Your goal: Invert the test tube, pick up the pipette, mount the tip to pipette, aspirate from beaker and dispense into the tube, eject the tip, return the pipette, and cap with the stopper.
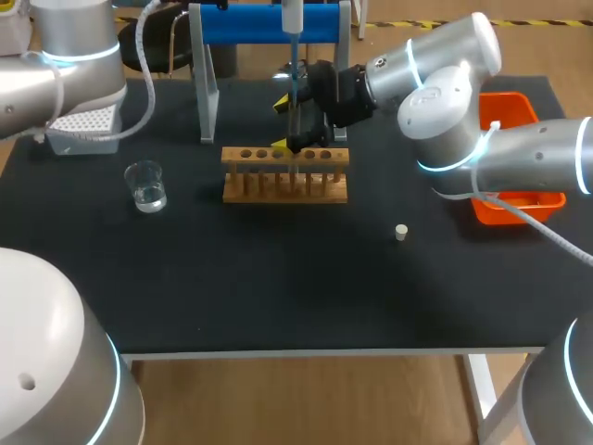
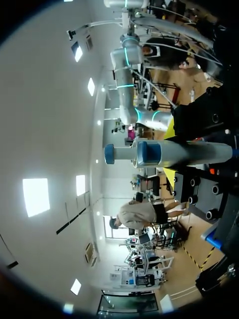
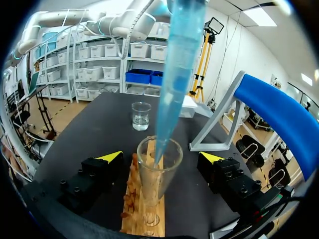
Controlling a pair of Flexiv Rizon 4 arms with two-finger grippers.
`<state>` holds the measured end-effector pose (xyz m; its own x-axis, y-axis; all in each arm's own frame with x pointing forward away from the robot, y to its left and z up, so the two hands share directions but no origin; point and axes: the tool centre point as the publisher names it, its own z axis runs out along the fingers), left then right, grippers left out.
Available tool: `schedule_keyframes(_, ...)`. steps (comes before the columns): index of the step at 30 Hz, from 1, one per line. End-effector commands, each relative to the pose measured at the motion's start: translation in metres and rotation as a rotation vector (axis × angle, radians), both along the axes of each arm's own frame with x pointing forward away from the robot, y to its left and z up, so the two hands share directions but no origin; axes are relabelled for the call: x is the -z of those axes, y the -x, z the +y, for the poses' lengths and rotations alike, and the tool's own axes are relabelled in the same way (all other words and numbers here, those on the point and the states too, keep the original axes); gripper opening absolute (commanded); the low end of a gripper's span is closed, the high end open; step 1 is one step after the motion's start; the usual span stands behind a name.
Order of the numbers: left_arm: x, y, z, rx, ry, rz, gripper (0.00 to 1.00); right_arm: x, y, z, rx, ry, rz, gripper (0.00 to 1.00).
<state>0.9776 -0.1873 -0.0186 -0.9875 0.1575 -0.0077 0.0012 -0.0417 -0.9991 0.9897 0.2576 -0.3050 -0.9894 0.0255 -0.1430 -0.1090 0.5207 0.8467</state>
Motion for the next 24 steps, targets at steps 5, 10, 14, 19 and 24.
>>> schedule_keyframes(5, 0.0055, -0.0042, 0.0003, 0.008, 0.006, 0.006, 0.0, -0.0015, -0.0003, -0.0009, -0.002, 0.004, 0.002, 1.0)
schedule_keyframes(10, 0.0067, -0.0043, -0.0001, 0.01, -0.001, 0.015, 0.0, -0.0015, -0.0003, -0.0009, -0.002, 0.004, 0.002, 1.0)
schedule_keyframes(14, 0.0075, -0.004, 0.0005, 0.006, -0.016, 0.018, 0.0, -0.0015, -0.0003, -0.0009, -0.002, 0.004, 0.002, 1.0)
schedule_keyframes(19, 0.0085, -0.0041, 0.0005, -0.003, -0.039, 0.017, 0.0, -0.0015, -0.0003, -0.0009, -0.002, 0.004, 0.002, 1.0)
schedule_keyframes(24, 0.0088, -0.0046, 0.0002, -0.001, -0.04, 0.0, 0.0, -0.0015, -0.0003, -0.0009, -0.002, 0.004, 0.002, 1.0)
